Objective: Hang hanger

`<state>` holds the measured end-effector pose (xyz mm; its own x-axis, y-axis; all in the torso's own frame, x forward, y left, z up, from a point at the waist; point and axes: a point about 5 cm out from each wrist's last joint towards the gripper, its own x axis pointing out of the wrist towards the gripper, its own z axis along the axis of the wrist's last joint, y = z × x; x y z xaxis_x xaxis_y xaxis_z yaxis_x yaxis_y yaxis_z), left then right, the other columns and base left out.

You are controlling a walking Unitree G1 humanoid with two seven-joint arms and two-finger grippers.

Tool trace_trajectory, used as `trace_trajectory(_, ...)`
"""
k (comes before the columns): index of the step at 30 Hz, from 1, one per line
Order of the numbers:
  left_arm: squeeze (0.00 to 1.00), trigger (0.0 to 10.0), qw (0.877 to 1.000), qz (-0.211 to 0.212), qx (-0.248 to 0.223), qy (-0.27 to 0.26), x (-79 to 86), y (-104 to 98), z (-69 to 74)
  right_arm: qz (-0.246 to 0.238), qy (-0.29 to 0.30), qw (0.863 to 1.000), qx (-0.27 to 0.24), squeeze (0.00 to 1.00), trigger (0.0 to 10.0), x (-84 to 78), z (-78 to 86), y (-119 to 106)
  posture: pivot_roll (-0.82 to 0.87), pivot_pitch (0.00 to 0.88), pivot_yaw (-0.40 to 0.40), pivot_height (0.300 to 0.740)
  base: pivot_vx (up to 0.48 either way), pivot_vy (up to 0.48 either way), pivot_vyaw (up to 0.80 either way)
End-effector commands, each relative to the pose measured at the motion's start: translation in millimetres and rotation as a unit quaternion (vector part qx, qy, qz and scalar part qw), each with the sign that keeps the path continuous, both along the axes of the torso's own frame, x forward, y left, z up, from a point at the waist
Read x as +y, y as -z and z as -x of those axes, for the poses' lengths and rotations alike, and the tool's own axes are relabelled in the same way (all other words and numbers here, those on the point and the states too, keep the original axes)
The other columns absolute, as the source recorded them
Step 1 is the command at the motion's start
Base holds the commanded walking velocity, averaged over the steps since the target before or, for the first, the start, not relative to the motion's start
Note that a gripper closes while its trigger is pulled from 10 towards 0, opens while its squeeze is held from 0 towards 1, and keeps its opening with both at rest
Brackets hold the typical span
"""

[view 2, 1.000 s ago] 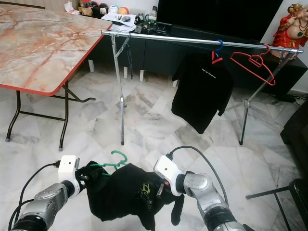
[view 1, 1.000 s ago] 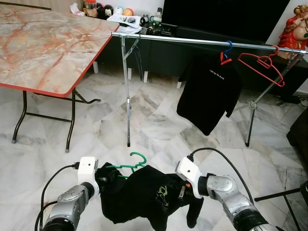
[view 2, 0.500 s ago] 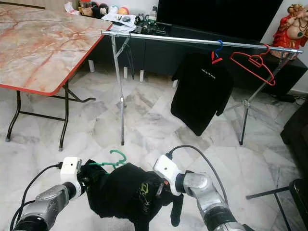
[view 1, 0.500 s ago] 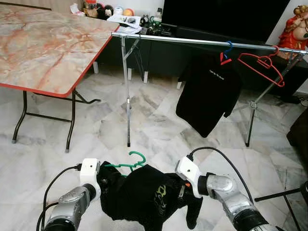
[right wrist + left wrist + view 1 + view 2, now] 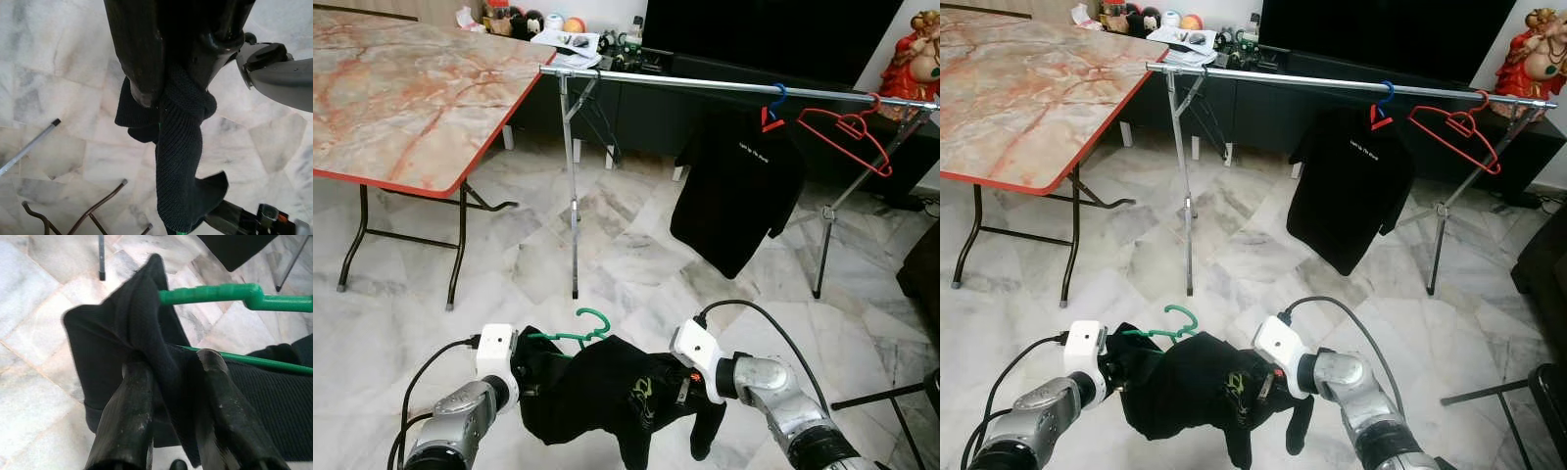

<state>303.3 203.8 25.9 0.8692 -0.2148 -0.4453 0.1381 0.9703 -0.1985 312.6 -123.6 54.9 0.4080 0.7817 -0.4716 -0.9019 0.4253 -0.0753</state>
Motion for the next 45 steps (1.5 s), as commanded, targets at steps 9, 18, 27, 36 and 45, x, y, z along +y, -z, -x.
trace_trajectory(9,0.0,0.0,0.997,-0.035,-0.031,-0.054,11.5,-11.1,-7.6,0.023,0.005,1.0,-0.004,0.0,10.0,-8.9,1.3,2.9,0.07,0.114,-0.152,0.74,0.0,0.0,0.0)
trace_trajectory(18,0.0,0.0,0.968,-0.109,-0.022,-0.224,57.5,-15.2,-3.6,-0.017,-0.01,1.0,0.011,0.0,10.0,-17.2,5.6,-5.5,0.07,0.118,-0.15,0.74,0.0,0.0,0.0)
trace_trajectory(27,0.0,0.0,0.958,-0.135,0.116,-0.227,64.4,15.5,17.4,-0.134,-0.083,0.986,0.047,0.0,10.0,-27.7,14.8,-38.0,0.07,0.118,-0.149,0.74,0.0,0.0,0.0)
trace_trajectory(36,0.0,0.2,0.986,-0.091,0.127,0.06,6.5,34.4,25.6,-0.146,-0.086,0.984,0.05,0.0,10.0,-35.3,14.2,-49.1,0.07,0.121,-0.149,0.74,0.0,0.0,0.0)
trace_trajectory(45,1.0,10.0,0.984,-0.138,0.021,0.106,18.4,7.1,14.7,-0.023,-0.038,0.998,0.049,0.0,10.0,-31.4,10.9,-17.1,0.09,0.117,-0.148,0.74,0.0,0.0,0.0)
